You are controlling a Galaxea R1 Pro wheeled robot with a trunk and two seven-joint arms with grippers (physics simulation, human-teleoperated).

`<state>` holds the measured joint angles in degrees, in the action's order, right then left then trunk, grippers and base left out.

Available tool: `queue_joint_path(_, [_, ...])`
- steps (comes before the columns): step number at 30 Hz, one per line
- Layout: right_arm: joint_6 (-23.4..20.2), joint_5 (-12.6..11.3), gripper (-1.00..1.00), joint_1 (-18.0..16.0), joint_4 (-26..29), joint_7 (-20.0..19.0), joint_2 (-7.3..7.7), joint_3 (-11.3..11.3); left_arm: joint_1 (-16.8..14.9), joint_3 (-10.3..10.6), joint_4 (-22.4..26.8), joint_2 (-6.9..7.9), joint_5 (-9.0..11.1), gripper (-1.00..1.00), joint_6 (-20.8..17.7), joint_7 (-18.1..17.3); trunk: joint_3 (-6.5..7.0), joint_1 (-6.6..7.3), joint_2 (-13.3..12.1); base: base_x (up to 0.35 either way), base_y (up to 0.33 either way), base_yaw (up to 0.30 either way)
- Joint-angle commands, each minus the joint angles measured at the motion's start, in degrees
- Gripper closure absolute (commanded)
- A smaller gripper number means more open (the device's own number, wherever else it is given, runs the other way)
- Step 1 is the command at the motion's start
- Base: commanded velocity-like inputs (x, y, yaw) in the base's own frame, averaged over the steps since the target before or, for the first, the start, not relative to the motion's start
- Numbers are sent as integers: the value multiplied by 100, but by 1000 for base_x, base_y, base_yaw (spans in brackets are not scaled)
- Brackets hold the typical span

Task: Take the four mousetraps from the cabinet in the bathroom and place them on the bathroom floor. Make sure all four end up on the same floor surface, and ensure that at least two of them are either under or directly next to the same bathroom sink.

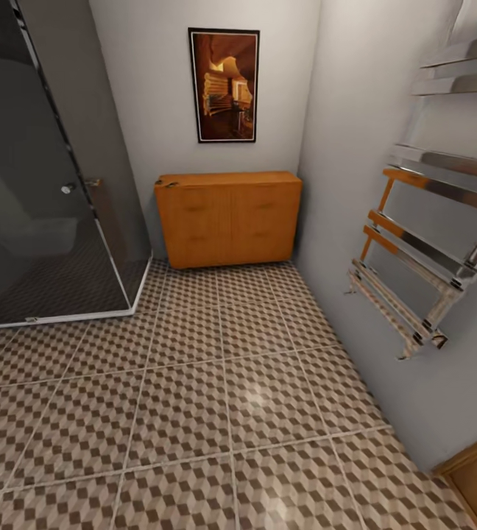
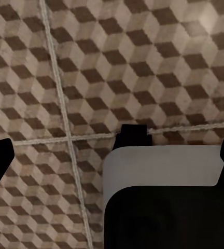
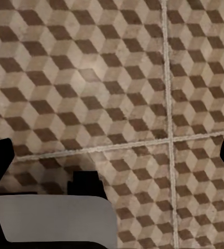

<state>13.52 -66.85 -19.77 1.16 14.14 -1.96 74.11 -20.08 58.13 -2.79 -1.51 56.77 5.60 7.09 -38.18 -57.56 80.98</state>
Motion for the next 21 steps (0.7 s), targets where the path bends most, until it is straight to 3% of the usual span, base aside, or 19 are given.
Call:
queue_joint_path(1, [10, -47, -100, -1, 8, 27, 2, 49, -5, 41, -17, -7, 27, -100, 20, 1, -5, -3, 2, 334, 0, 227])
queue_joint_path(8, [10, -46, -100, -1, 7, 27, 3, 47, -5, 41, -19, -7, 27, -100, 20, 2, -5, -3, 2, 334, 0, 188])
queue_joint_path(21, [10, -45, -100, -1, 8, 27, 3, 45, -5, 41, -15, -7, 27, -100, 20, 3, -5, -3, 2, 334, 0, 29])
